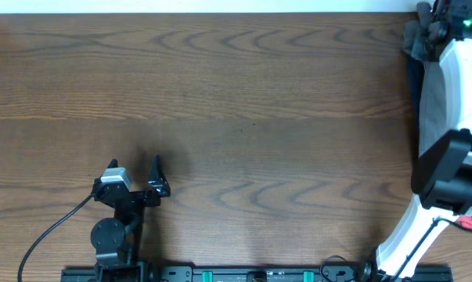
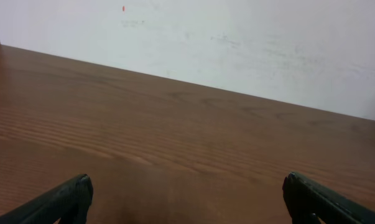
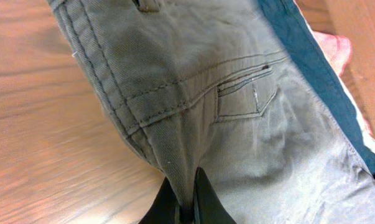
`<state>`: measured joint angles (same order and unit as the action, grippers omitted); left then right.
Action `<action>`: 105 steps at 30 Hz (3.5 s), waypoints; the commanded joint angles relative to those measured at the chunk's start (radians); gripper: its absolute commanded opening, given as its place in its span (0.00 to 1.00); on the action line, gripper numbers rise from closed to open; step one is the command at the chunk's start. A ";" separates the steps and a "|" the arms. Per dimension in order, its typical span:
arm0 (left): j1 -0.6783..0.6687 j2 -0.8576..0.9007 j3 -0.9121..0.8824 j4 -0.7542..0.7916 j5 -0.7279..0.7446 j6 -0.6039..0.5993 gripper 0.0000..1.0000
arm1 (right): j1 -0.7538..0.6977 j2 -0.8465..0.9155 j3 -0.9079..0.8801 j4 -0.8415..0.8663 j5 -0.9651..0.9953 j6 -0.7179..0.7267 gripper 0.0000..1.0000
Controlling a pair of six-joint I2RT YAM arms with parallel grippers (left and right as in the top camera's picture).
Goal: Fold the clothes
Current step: 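Grasp the grey shorts' far edge with the right gripper, then drag the grey shorts left onto the table center and release, then grasp the shorts' right edge with the right gripper and pull right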
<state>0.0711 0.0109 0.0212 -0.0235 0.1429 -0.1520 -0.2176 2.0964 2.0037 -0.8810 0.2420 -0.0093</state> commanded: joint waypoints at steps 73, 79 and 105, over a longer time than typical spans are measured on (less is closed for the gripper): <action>0.003 0.000 -0.017 -0.033 0.010 0.017 0.98 | 0.116 -0.028 -0.102 -0.674 -0.115 0.353 0.99; 0.003 0.000 -0.017 -0.033 0.010 0.017 0.98 | -0.050 -0.028 -0.137 -0.649 -0.282 0.253 0.99; 0.003 0.000 -0.017 -0.033 0.010 0.017 0.98 | 0.000 -0.028 -0.682 -0.158 -0.616 0.092 0.57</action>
<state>0.0711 0.0113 0.0212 -0.0235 0.1429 -0.1520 -0.2298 2.0644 1.3674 -1.0733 -0.3649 0.0860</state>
